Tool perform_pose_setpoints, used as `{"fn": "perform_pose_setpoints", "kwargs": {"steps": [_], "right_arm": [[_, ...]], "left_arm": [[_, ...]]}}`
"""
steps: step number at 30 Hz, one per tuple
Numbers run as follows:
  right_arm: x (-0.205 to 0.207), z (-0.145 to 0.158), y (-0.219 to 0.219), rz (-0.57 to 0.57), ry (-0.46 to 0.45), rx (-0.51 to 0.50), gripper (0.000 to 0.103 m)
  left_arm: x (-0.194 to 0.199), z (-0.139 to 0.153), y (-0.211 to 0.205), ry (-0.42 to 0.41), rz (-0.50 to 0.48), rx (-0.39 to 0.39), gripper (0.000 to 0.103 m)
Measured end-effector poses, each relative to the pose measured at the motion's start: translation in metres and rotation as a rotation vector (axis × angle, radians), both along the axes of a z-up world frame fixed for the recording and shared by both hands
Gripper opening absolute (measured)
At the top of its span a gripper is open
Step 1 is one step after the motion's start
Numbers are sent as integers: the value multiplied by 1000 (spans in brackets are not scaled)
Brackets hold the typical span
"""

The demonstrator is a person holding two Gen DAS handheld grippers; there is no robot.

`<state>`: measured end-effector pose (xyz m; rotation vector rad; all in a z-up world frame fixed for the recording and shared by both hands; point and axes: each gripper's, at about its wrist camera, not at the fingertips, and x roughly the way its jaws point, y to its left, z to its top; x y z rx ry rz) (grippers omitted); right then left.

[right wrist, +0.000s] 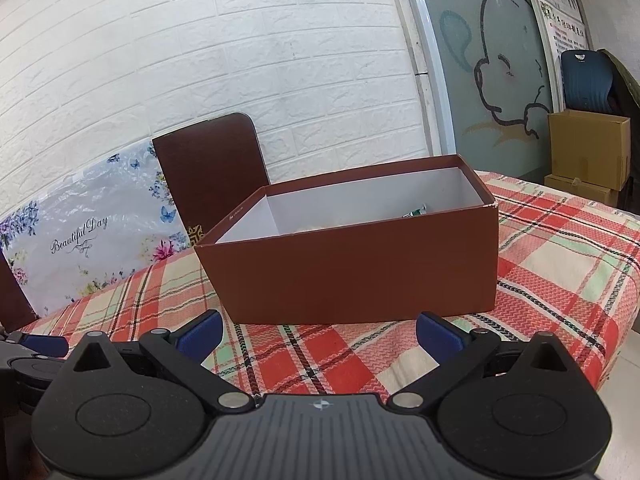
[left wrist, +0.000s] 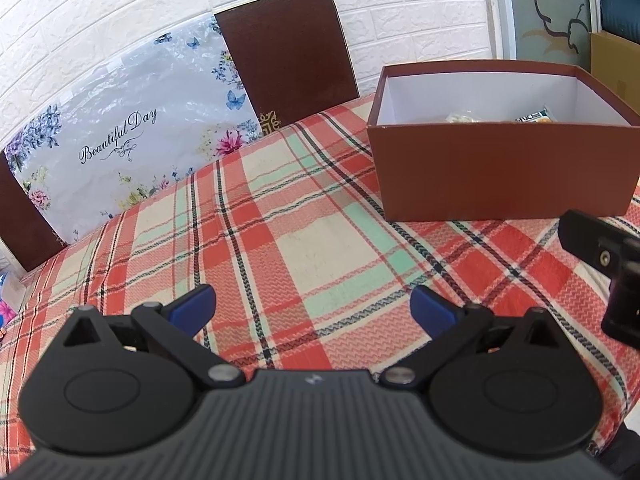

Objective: Organize objects

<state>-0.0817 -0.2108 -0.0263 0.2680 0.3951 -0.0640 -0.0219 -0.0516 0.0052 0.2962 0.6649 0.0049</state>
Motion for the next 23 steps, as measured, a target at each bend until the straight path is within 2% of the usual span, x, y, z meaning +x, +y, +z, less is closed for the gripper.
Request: {"fn": "perform_pose_setpoints", "kwargs": {"steps": [12,23], "right_arm": [[1,-3,0,4,13,0,102],[2,-5,0,5,18,-2,102]], "left_arm": [[4,-7,2,53,3,-23,103],[3,-9,4,50,-14,-39,103]]}}
